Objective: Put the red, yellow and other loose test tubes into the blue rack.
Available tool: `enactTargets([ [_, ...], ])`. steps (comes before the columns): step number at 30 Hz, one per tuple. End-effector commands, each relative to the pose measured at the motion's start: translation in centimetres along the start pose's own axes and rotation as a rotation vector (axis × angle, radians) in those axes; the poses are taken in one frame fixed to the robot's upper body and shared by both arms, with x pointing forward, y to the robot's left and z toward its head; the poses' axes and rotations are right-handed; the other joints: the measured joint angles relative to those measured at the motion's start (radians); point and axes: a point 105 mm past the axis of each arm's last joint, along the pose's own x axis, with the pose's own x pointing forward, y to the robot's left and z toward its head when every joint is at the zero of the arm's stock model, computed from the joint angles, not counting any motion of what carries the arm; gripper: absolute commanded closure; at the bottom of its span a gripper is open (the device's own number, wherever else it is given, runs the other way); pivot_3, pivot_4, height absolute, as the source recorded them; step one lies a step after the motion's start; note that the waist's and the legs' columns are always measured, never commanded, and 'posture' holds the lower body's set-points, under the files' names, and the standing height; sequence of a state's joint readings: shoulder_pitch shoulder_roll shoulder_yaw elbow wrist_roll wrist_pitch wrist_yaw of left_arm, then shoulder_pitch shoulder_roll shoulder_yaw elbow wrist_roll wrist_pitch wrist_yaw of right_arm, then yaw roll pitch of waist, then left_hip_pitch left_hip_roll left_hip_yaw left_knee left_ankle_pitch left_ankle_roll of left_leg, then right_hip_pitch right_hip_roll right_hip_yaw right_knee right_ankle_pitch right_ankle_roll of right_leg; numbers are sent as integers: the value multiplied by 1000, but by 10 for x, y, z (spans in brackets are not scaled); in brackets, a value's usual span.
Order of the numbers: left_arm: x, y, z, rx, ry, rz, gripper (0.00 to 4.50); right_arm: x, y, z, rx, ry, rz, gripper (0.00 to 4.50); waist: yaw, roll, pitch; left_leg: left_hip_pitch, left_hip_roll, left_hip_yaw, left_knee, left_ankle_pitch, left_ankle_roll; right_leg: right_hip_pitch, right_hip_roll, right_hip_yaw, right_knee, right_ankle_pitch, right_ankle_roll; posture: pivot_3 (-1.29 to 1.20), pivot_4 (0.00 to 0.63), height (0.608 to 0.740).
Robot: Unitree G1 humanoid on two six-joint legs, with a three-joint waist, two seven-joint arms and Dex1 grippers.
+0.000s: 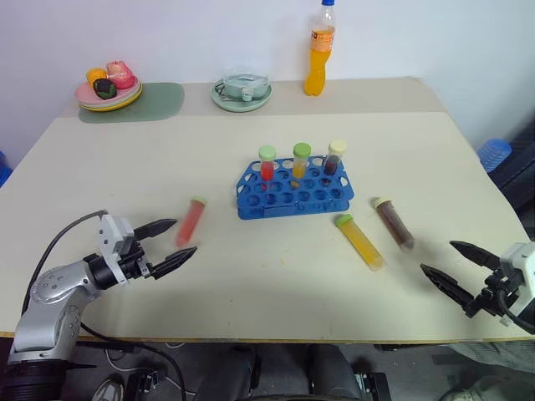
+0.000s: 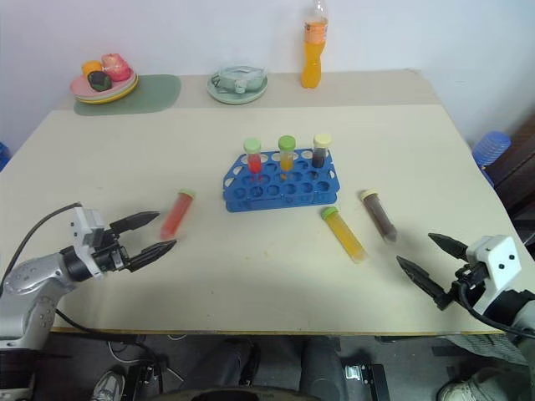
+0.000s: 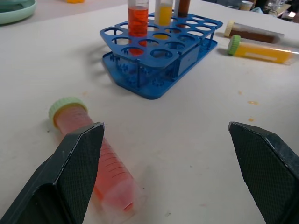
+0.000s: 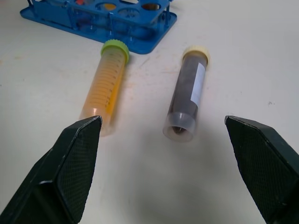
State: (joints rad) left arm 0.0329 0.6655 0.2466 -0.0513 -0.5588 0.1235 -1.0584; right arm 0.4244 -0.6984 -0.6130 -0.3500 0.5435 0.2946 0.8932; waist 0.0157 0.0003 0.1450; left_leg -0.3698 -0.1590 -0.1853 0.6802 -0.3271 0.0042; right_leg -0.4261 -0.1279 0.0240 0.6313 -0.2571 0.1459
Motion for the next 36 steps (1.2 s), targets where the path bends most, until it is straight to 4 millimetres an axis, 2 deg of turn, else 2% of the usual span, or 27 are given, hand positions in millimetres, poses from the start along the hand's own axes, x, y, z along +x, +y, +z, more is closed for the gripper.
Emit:
enactTargets([
  [1,-3,2,11,39,-16,12,147,0,0,13,-41,-30,-4,156,1,0,0,0,0,0,0,0,0,0,0,0,0,0,0,0,150,740],
  [11,5,-2,20,47,-54,-31,147,20,-2,24,-73,-100,-22,156,1,0,0,0,0,0,0,0,0,0,0,0,0,0,0,0,150,740],
  [15,12,-6,26,83,-75,-82,147,31,-3,35,-75,-118,-46,156,2,0,0,0,0,0,0,0,0,0,0,0,0,0,0,0,150,740],
  [19,20,-16,28,131,-67,-184,147,42,-12,42,-92,-36,-132,156,0,1,0,0,0,0,0,0,0,0,0,0,0,0,0,0,150,740],
  [23,32,-25,34,148,-74,-269,147,60,-23,51,28,71,-162,156,-2,1,1,-1,0,0,0,0,0,-1,0,0,0,0,0,0,150,740],
  [26,43,-31,38,168,-72,-334,147,75,-34,52,60,231,-166,156,-2,2,1,-1,0,0,0,0,0,-1,-1,0,0,0,0,0,150,740],
  [30,53,-33,43,181,-73,-374,147,86,-50,52,136,378,-202,156,-1,1,1,-3,0,0,0,0,0,-2,-3,-2,-1,0,0,0,150,740],
  [36,57,-41,43,159,-68,-416,147,105,-48,52,246,537,-151,156,-4,2,2,-4,0,0,0,0,1,-3,-4,-2,-1,0,0,0,150,740],
])
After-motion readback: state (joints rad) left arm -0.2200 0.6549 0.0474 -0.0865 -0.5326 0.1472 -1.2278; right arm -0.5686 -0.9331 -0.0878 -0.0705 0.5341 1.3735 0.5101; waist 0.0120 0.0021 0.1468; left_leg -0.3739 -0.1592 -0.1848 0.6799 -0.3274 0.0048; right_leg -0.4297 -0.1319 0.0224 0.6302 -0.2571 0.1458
